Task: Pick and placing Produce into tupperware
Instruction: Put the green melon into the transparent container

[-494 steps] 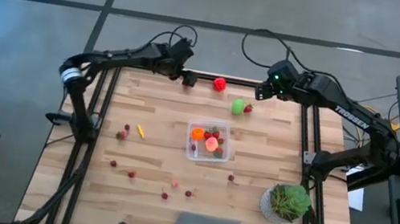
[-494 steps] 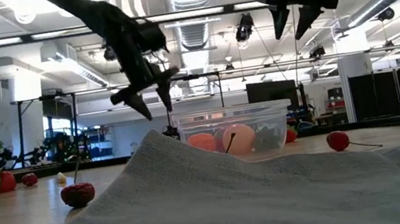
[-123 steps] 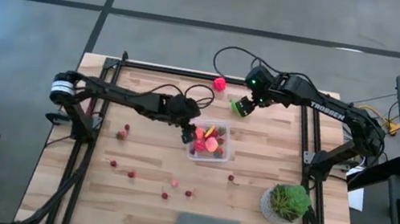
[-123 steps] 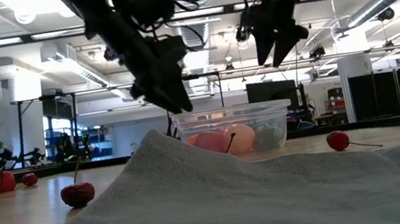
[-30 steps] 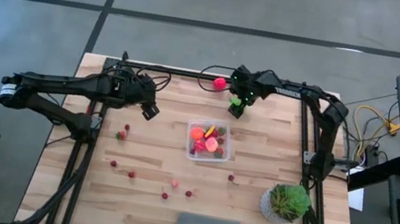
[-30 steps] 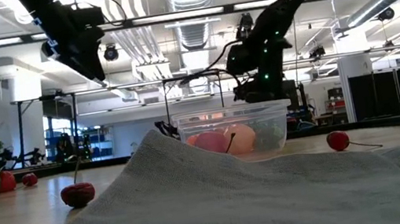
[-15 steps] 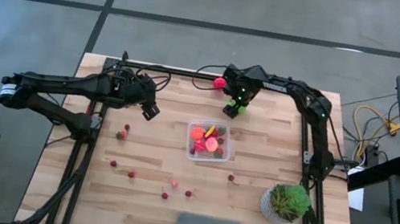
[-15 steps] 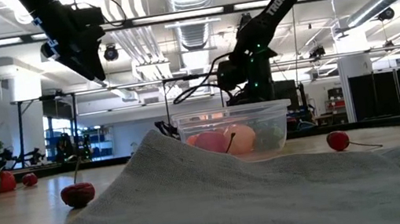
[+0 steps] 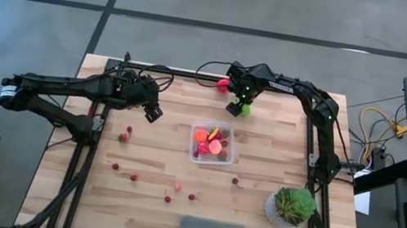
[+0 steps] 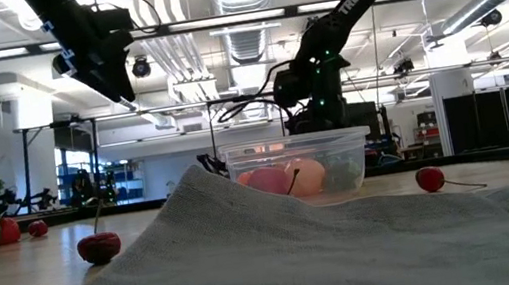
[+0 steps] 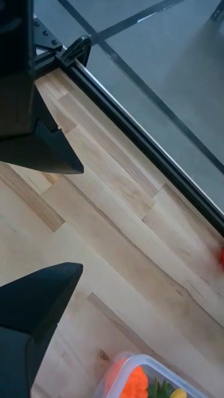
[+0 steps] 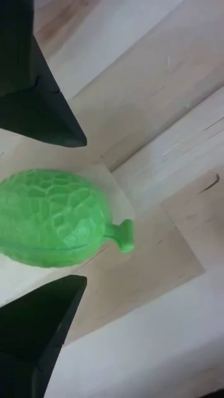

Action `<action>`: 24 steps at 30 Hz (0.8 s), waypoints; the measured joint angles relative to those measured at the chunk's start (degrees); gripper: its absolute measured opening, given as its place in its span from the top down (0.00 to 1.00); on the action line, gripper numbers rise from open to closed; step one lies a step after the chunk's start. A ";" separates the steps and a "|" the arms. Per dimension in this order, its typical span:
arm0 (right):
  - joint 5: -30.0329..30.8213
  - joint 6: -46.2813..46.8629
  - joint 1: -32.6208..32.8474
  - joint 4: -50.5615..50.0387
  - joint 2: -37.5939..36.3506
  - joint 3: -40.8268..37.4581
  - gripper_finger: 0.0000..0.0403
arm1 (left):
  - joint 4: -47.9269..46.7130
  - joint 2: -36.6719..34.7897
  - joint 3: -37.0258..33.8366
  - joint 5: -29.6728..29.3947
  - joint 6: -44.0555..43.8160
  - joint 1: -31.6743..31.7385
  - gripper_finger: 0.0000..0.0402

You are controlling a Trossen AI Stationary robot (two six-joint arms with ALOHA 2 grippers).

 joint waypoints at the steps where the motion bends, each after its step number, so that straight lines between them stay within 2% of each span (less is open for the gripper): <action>1: 0.00 0.00 0.00 -0.15 0.06 0.00 0.17 | 0.00 0.00 0.00 0.00 -0.01 0.00 0.43; 24: 0.00 1.96 0.36 -3.83 -0.35 0.02 0.39 | 0.02 0.00 0.15 0.04 -0.02 0.00 0.43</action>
